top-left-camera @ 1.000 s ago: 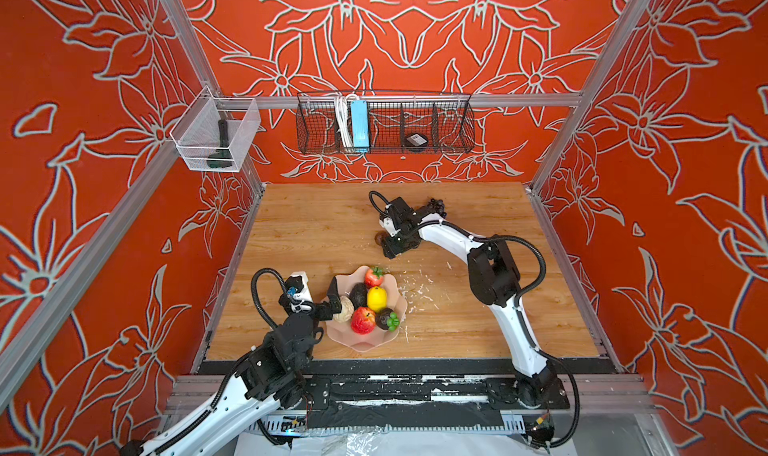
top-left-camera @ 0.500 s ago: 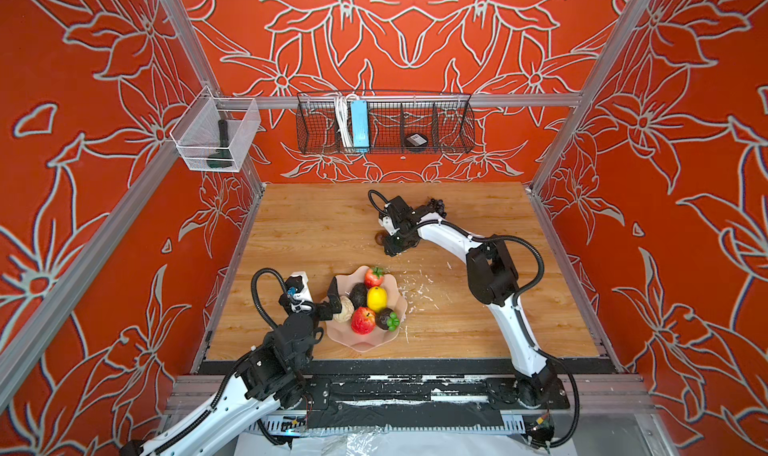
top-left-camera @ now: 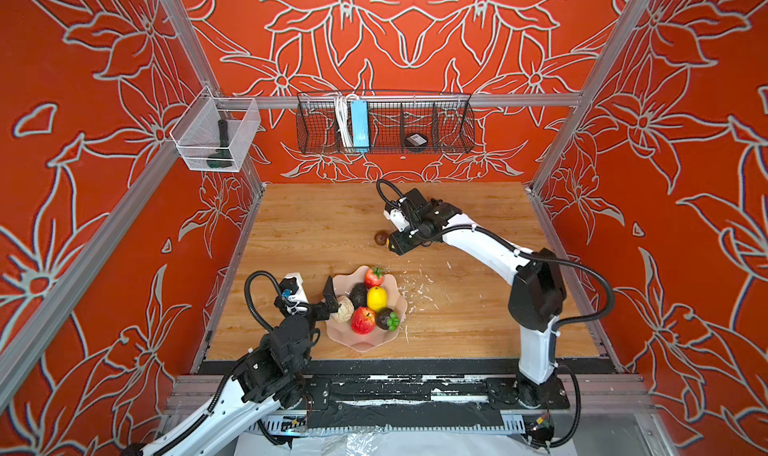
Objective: Place and organize the fake fruits in the fruit bowl
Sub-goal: 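Carry the yellow pear with the right gripper over the pink bowl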
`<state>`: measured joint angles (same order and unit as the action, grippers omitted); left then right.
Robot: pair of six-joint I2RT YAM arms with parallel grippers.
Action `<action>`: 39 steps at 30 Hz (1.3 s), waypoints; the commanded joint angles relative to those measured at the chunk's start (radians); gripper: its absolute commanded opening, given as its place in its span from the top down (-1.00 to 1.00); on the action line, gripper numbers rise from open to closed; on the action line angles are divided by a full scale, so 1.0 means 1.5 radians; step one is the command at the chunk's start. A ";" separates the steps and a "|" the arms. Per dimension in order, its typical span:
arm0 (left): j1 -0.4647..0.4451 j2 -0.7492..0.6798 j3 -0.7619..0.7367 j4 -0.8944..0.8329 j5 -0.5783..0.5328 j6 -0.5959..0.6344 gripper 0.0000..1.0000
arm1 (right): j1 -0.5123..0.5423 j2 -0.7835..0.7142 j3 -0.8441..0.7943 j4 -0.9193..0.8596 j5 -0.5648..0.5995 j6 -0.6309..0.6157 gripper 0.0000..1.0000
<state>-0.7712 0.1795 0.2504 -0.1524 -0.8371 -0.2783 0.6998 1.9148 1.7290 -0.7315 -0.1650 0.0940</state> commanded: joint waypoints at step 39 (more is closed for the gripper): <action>0.003 -0.120 0.017 -0.112 -0.109 -0.072 -0.96 | 0.200 0.189 0.205 -0.063 -0.003 -0.035 0.02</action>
<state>-0.7712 0.0128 0.2504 -0.3084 -0.9722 -0.3607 1.0008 2.1693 1.9903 -0.7856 -0.1581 0.0753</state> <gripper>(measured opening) 0.981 0.524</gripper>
